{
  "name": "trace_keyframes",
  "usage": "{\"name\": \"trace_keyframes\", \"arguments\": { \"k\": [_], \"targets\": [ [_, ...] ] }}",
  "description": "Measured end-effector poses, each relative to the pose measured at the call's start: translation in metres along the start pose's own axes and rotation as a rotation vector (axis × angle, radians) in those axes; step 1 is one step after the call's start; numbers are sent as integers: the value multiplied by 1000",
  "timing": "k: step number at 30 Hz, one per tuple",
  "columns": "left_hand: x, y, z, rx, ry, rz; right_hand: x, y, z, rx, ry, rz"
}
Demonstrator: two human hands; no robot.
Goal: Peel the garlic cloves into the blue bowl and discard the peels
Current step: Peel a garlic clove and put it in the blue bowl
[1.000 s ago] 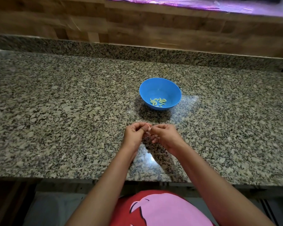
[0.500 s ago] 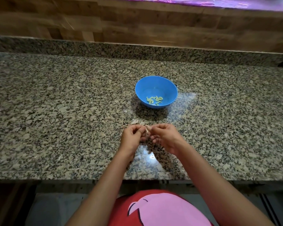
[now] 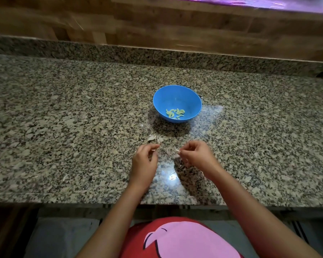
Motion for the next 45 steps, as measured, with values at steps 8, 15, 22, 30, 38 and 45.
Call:
{"name": "trace_keyframes", "arguments": {
  "k": [8,15,22,30,38,45],
  "targets": [
    [8,13,44,-240,-479,369,-11,-11,-8,-72,877,-220],
    [2,11,49,-228,-518,363,-22,-11,7,-251,1139,-394],
    [2,10,49,-191,-497,386,-11,3,6,-231,1165,-459],
    [1,10,50,-176,-482,381,-21,-13,16,-382,1252,-438],
    [4,10,43,-149,-326,383,11,-3,-11,-3,607,-181],
    [24,-4,32,-260,198,11,13,17,-7,42,20,-62]
  ]
}}
Point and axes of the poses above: each hand's wrist, its own y-axis away from the middle knuckle, its own z-axis out of the palm, x = y × z, the point moved 4 cm from there along -y, towards the middle knuckle, and after that the axes turned 6 degrees about -y, right-handed, at the moved point
